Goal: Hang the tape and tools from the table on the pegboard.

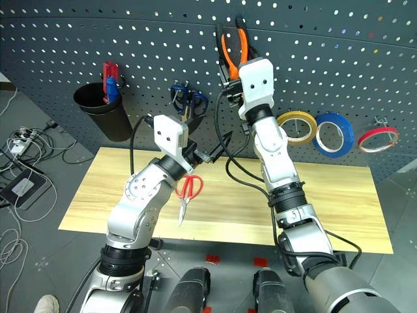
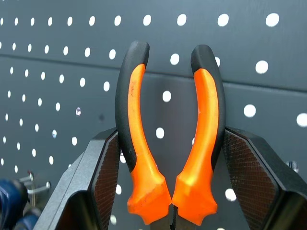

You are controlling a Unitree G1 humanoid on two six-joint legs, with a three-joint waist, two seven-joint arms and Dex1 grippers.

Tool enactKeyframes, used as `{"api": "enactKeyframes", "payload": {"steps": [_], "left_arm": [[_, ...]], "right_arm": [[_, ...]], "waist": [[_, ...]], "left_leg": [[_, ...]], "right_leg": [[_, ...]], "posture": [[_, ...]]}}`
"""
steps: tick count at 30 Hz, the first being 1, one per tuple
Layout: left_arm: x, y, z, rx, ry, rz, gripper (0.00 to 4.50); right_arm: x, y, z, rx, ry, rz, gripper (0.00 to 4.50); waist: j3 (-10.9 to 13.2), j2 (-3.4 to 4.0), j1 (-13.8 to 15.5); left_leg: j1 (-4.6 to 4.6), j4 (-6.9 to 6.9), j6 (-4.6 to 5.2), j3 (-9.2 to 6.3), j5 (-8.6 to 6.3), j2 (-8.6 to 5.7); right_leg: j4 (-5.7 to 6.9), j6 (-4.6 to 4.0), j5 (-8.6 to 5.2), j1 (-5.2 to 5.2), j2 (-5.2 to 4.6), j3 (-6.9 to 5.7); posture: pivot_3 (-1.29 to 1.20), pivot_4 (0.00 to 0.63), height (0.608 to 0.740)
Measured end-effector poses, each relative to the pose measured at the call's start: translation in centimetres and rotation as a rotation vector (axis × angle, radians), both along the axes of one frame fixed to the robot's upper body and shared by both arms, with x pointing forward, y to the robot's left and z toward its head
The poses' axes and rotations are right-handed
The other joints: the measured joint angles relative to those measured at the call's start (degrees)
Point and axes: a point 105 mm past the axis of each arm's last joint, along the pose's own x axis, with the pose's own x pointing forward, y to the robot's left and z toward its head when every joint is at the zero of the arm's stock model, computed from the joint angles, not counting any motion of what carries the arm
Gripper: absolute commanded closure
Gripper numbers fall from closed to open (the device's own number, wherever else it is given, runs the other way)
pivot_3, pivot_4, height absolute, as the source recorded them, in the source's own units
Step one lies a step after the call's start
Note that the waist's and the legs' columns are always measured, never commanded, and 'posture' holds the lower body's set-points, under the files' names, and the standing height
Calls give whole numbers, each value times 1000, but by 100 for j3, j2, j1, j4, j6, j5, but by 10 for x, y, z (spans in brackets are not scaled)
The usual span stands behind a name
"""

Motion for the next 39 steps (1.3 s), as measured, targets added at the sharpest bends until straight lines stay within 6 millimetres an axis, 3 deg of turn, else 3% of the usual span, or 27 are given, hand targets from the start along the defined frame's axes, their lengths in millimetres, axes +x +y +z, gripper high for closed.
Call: {"api": "enactKeyframes", "payload": {"steps": [5, 17, 23, 28, 39], "left_arm": [[0, 0, 0, 1, 0, 0, 0], [0, 1, -1, 9, 4, 0, 0], [0, 0, -3, 21, 14, -8, 0], [-1, -1, -4, 24, 17, -16, 0], [-1, -3, -4, 24, 17, -24, 0]], "right_arm": [[-1, -2, 11, 28, -21, -5, 1542], [-2, -1, 8, 48, -16, -6, 1542], [4, -10, -29, 33, 72, -37, 1542], [4, -12, -36, 12, 80, -53, 31], [-11, -20, -46, -23, 106, -23, 31]], "waist": [[0, 0, 4], [0, 0, 5], [0, 0, 10], [0, 0, 4], [-1, 0, 7]], "left_leg": [[-1, 0, 0, 0, 0, 0], [-1, -2, 0, 1, 0, 0], [-2, -2, 0, 3, 0, 0], [-1, -2, 0, 3, 0, 1], [-1, -2, 0, 2, 0, 1]], "right_leg": [[1, 0, 0, 0, 0, 0], [2, 0, 0, 0, 0, 0], [2, 0, 0, -2, 0, 2], [3, 0, 0, -3, 2, 3], [2, 0, 0, -1, 1, 3]], "posture": [[196, 194, 740], [209, 191, 740], [203, 190, 740], [197, 191, 740], [171, 205, 740]]}}
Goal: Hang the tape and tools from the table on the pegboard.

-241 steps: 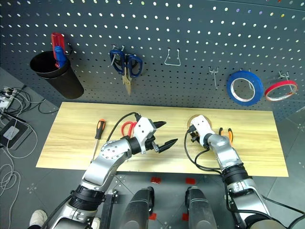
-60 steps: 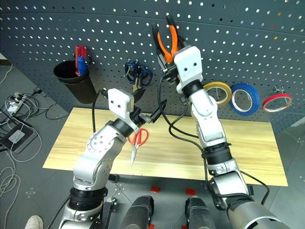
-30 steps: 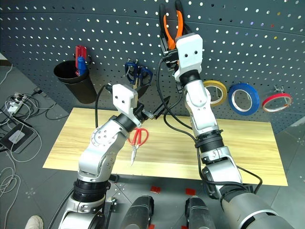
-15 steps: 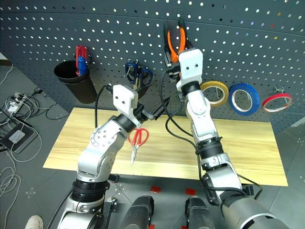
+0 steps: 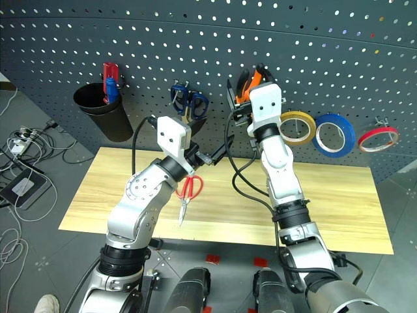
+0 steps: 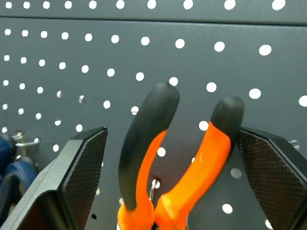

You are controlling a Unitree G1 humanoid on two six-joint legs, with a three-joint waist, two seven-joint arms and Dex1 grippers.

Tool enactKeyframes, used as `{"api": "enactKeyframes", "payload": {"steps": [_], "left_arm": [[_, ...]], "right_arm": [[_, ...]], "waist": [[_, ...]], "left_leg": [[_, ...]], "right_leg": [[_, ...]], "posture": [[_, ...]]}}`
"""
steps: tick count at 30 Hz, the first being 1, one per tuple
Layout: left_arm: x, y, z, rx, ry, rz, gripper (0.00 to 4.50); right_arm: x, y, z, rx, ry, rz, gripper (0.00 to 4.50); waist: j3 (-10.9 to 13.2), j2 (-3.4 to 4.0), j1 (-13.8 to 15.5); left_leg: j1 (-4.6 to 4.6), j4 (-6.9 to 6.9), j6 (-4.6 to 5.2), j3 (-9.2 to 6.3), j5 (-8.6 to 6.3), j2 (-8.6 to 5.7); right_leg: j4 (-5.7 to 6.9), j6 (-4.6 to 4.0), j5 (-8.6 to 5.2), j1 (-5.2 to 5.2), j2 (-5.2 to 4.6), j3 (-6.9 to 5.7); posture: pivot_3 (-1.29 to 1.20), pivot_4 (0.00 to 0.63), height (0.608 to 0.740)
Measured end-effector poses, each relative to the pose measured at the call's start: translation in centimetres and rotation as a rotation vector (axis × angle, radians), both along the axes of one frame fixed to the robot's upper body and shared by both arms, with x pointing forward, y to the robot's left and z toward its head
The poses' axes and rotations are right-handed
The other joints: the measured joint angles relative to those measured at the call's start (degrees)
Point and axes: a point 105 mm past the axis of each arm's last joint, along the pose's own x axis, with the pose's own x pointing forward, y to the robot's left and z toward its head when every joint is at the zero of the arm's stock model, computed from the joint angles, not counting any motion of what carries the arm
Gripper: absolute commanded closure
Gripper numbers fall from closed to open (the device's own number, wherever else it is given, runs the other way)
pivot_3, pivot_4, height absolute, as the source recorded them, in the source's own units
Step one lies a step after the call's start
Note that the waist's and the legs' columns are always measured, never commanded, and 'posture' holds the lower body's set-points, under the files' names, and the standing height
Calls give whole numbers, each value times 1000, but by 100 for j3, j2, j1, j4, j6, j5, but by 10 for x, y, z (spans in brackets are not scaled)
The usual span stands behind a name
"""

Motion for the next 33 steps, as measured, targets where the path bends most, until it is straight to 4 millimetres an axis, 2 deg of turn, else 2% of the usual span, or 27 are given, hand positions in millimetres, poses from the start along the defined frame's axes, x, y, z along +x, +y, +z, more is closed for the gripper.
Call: {"api": "enactKeyframes", "payload": {"steps": [4, 9, 12, 16, 18, 23, 28, 33], "left_arm": [[-1, 2, -6, 1, 18, 4, 0], [-11, 10, -29, -3, 98, 44, 0], [-16, 22, -53, 42, 171, 123, 0], [-14, 50, -94, 147, 315, 346, 0], [-11, 61, -108, 175, 377, 433, 0], [-11, 87, -140, 201, 538, 604, 0], [-17, 117, -159, 226, 661, 747, 0], [-21, 122, -168, 232, 727, 786, 0]], "right_arm": [[-17, 3, -21, -89, 66, 117, 31], [-31, -15, -42, -171, 156, 134, 31], [-40, -25, -57, -245, 217, 164, 31], [-65, -29, -87, -386, 309, 295, 31], [-77, -26, -103, -464, 345, 372, 31], [-107, -13, -126, -571, 391, 579, 31], [-123, -3, -135, -611, 397, 706, 31], [-127, 8, -132, -623, 378, 765, 31]], "waist": [[0, 0, -5], [0, 1, -6], [1, 1, -19], [13, 7, -32], [28, 7, -37], [168, 8, -91], [415, 7, -146], [643, 7, -154]], "left_leg": [[1, 0, 1, 0, -1, 0], [2, 0, 4, -3, -2, 0], [7, -1, 7, -6, -4, 1], [11, 4, 47, -12, -26, -3], [13, 5, 49, -15, -27, -3], [21, 6, 52, -19, -30, -1], [20, 8, 52, -27, -29, 1], [19, 13, 51, -42, -29, 0]], "right_leg": [[-1, 0, 0, 1, 1, 1], [-4, 0, 0, 6, -1, 2], [-16, 0, 0, 7, 2, 3], [-22, 0, -1, 16, 3, 4], [-22, 0, -1, 18, 4, 3], [-17, -1, -1, 24, 7, 4], [-9, -2, -2, 23, 6, 3], [-4, -2, -2, 22, 3, 3]], "posture": [[164, 215, 740], [137, 236, 740], [123, 265, 740], [100, 315, 740], [98, 341, 740], [96, 401, 740], [104, 451, 740], [103, 480, 740]]}}
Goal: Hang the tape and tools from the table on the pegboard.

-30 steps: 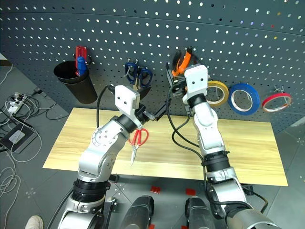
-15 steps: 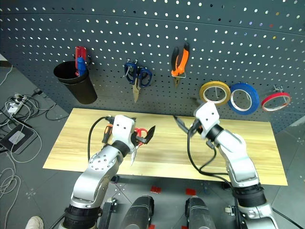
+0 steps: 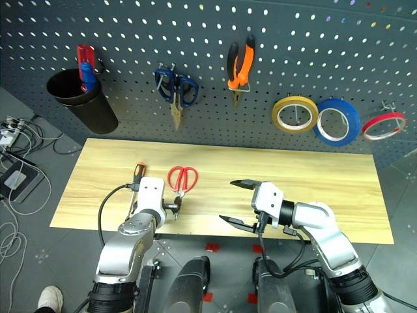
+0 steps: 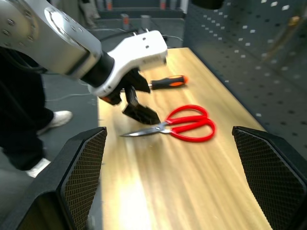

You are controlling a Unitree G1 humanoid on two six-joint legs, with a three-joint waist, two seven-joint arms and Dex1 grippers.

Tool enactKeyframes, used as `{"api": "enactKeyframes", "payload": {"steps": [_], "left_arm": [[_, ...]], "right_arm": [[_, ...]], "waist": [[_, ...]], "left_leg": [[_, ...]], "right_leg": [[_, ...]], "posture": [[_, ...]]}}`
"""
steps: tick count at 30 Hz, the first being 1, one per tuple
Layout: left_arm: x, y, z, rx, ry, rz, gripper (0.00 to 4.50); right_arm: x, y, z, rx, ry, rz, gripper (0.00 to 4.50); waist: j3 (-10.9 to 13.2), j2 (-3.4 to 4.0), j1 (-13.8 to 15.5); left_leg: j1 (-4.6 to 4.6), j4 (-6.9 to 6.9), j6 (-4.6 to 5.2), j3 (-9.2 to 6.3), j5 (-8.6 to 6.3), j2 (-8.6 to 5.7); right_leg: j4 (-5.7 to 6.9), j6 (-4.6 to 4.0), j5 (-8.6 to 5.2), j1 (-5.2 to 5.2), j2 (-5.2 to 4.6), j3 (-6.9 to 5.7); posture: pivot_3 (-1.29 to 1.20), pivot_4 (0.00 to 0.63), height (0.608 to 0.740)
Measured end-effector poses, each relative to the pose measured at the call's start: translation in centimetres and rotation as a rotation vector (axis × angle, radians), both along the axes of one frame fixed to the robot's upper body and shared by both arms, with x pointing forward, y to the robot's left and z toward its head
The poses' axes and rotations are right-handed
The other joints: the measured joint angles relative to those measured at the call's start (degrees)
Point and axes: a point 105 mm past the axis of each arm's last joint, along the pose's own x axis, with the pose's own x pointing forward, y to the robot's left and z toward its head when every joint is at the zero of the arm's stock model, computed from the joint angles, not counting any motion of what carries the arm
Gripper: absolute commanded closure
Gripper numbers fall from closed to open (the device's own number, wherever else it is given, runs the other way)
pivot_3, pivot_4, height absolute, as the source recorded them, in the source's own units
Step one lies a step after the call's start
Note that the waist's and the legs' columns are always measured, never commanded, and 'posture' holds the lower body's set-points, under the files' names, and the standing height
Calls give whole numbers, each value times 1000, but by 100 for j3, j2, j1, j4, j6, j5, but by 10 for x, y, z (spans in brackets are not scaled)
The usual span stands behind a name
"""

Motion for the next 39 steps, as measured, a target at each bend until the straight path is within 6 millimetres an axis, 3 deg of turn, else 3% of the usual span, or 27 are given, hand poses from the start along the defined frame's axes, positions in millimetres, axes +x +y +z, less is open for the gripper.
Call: {"api": "enactKeyframes", "payload": {"steps": [15, 20, 30, 39], "left_arm": [[12, -17, 6, -65, -5, -108, 0], [16, -20, 7, -103, -4, -130, 1093], [17, -19, 9, -103, -8, -139, 4165], [7, -22, 6, -104, -17, -188, 4201]], "right_arm": [[3, 3, 4, 11, 54, -16, 31], [2, 4, 5, 16, 59, -20, 0], [4, 5, 7, 25, 54, -27, 0], [18, -6, 9, 44, 90, -121, 0]], "waist": [[229, 27, -19], [248, 28, -20], [274, 33, -28], [271, 32, -20]], "left_leg": [[1, -2, -3, -16, 2, -2], [1, -2, -4, -16, 2, -4], [2, -7, -6, -16, 3, 0], [-8, -18, -46, -27, 26, 6]], "right_leg": [[0, 1, 0, 0, -8, -3], [-1, 2, -1, 0, -9, -3], [-4, 2, -1, -2, -6, -2], [-19, 3, -1, -5, -16, -9]], "posture": [[79, 500, 740], [83, 503, 740], [104, 481, 740], [135, 393, 740]]}}
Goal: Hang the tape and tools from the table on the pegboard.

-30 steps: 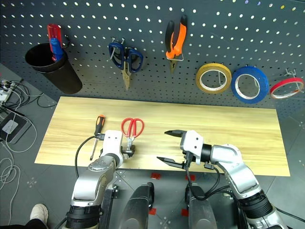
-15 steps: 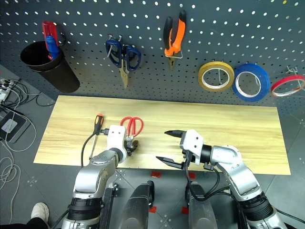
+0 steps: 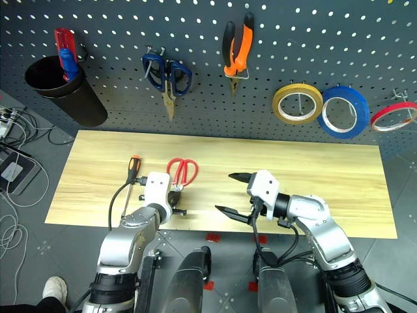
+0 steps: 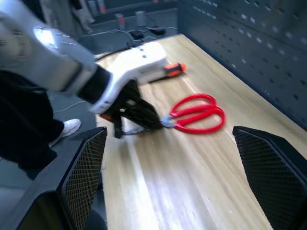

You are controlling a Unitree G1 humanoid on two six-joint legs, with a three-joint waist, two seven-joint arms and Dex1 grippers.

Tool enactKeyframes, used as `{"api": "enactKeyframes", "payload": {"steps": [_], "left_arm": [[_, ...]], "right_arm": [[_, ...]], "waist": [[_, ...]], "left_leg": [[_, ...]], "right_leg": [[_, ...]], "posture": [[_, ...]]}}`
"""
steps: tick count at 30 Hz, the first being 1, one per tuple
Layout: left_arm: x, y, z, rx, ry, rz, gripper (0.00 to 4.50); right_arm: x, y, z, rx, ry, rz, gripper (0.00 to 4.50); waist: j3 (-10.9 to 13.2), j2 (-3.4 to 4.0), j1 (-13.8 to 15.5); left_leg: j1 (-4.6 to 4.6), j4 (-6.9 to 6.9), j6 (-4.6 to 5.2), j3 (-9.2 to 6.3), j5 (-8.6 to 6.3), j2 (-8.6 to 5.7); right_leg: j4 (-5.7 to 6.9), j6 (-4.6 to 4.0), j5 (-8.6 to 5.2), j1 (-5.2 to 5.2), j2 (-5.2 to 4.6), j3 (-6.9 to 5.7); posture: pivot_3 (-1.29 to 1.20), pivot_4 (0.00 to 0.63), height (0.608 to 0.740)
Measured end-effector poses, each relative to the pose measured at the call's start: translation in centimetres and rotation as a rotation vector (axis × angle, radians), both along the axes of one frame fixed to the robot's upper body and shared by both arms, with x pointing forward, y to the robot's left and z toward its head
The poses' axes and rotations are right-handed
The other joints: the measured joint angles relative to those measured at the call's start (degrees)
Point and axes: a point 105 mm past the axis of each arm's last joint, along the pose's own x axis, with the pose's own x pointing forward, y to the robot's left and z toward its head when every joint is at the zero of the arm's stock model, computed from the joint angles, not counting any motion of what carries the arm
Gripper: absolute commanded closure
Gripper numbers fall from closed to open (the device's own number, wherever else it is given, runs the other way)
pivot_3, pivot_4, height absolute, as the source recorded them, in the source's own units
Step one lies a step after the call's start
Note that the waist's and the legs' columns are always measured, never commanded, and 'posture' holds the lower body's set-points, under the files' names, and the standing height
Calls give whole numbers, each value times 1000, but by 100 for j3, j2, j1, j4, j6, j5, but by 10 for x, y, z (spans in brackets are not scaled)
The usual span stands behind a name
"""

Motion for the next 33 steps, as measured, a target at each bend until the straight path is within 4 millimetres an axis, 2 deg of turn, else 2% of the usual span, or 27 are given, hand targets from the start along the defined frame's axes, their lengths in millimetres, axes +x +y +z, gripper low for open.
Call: {"api": "enactKeyframes", "payload": {"steps": [4, 7, 12, 16, 22, 27, 33], "left_arm": [[-12, -4, 6, 89, -72, -112, 4201], [-20, -9, 26, 118, -191, -153, 4201], [-48, -13, 60, 178, -400, -254, 4201], [-55, -13, 73, 245, -506, -279, 4201], [-62, -11, 101, 349, -715, -271, 4201], [-49, -6, 122, 376, -831, -202, 4201], [-25, 5, 130, 392, -857, -160, 4201]], "right_arm": [[4, -10, 3, 29, 5, -51, 0], [2, -13, 10, 53, -6, -70, 0], [-10, -23, 31, 154, 1, -98, 0], [-20, -24, 43, 220, 20, -86, 0], [-21, -27, 59, 283, 20, -100, 0], [-21, -23, 69, 308, -6, -71, 0], [-16, -21, 80, 321, -64, -65, 0]], "waist": [[-11, -2, 10], [-36, -8, 20], [-157, -9, 46], [-302, -10, 79], [-525, -19, 139], [-681, -26, 177], [-802, -39, 186]], "left_leg": [[-9, -8, -19, -15, 10, 3], [-16, -9, -25, -21, 14, 1], [-24, -24, -29, -22, 16, 0], [-26, -29, -30, -14, 17, -10], [-20, -58, -28, 2, 18, -22], [-15, -66, -24, 4, 23, -19], [-11, -67, -23, 8, 23, -18]], "right_leg": [[-11, 0, 1, -2, -31, -9], [-15, 0, 1, -3, -37, -13], [-41, 1, 1, -1, -43, -21], [-48, 1, 1, 2, -38, -35], [-71, 3, 4, 3, -18, -43], [-68, 2, 5, 4, -1, -46], [-69, 1, 5, 5, 2, -45]], "posture": [[137, 345, 740], [142, 317, 740], [154, 278, 740], [156, 255, 740], [163, 224, 740], [169, 209, 740], [165, 196, 740]]}}
